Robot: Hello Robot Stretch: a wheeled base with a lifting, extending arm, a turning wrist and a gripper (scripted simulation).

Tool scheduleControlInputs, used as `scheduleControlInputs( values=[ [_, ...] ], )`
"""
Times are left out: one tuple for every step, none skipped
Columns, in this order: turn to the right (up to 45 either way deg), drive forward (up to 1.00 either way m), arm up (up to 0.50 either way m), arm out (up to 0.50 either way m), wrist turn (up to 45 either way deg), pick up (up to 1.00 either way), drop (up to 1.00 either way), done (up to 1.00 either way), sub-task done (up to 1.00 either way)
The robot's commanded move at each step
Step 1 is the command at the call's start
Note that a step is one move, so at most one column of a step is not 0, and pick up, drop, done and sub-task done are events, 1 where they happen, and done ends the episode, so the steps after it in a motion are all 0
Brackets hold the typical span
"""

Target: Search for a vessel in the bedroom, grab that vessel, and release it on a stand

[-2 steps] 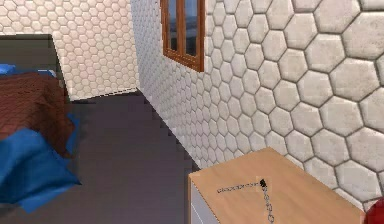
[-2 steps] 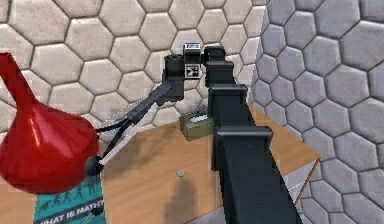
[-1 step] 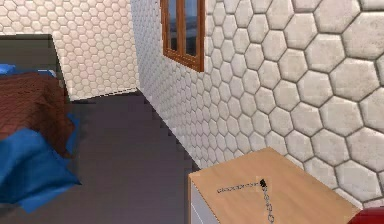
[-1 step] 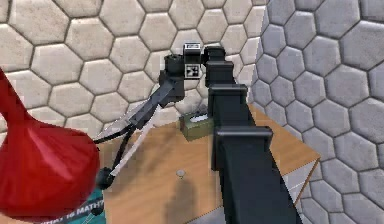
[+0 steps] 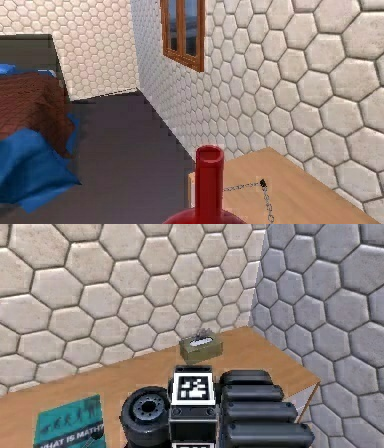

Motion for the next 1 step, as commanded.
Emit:
scheduleControlInputs(
  values=[
    [-45.0,0.00,0.00,0.00,0.0,0.00,0.00,0.00,0.00]
  ],
)
